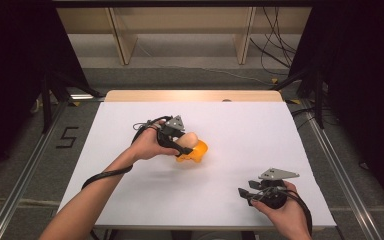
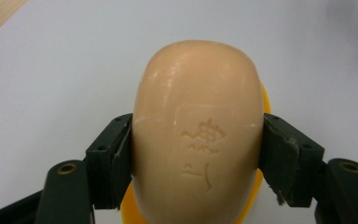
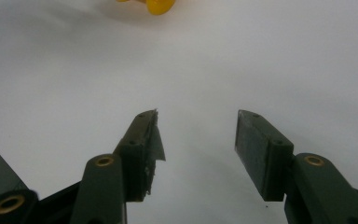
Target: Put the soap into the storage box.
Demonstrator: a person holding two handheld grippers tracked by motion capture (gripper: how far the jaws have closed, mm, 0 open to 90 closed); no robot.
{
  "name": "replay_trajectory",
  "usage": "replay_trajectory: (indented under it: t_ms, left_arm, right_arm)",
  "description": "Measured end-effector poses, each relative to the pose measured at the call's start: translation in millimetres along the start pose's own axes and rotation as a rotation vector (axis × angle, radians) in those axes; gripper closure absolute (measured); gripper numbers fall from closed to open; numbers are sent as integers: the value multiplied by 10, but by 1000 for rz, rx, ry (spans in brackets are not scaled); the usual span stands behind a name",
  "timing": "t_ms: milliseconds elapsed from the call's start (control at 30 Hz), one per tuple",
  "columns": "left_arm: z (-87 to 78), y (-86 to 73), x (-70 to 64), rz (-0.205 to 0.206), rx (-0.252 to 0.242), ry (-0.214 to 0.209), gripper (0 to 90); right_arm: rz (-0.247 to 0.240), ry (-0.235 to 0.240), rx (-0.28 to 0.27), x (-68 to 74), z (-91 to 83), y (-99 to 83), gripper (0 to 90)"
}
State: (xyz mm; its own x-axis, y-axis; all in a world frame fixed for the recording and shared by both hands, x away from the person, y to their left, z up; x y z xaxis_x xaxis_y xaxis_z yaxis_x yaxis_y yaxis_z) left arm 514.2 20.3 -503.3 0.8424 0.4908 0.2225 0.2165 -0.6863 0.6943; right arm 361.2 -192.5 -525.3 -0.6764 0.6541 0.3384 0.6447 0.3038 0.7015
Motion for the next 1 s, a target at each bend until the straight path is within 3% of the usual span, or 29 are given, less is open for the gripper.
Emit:
replay_trajectory:
  t_ms: [200, 300, 367, 633, 700, 733, 767, 833, 1000]
  left_arm:
    - [9, -14, -1, 12, 14, -2, 317]
    - [15, -13, -15, -2, 17, 4, 317]
    - [17, -11, -10, 17, 19, 0, 317]
    - [38, -26, -16, 29, 46, 8, 316]
    - [34, -8, -6, 17, 37, 6, 319]
    - [22, 15, -3, -1, 27, 3, 323]
    - [6, 50, 6, -14, 13, 4, 326]
    - [-25, 79, 25, 7, 13, 10, 317]
    - [-70, 134, 27, -9, -8, 12, 310]
  right_arm:
    - [6, 7, 1, 6, 4, -3, 495]
    - [7, 7, 2, 7, 4, -4, 495]
    - [1, 1, -1, 1, 1, 1, 494]
    - [0, 0, 0, -2, 2, 0, 491]
    - [-4, 0, -1, -5, 3, 1, 490]
    - [27, 2, 1, 24, 5, -10, 490]
    - [-1, -1, 1, -3, 4, 0, 489]
    - [-1, 2, 4, -4, 10, -5, 489]
    - [4, 1, 4, 0, 7, -5, 488]
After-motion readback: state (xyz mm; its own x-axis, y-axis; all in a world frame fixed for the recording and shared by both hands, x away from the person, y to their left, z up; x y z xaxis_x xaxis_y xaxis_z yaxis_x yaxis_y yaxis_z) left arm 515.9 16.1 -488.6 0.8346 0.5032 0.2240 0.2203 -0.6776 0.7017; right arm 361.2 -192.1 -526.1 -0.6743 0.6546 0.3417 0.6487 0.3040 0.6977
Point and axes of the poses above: each handheld gripper's, and its own axes: z roughly forward along the jaws, y roughly out of its top, x roughly to its left, the point moved 10 cm from there along z, roughly forward along the jaws, and after that the axes turned 15 degrees about y, right-handed, at the moved point
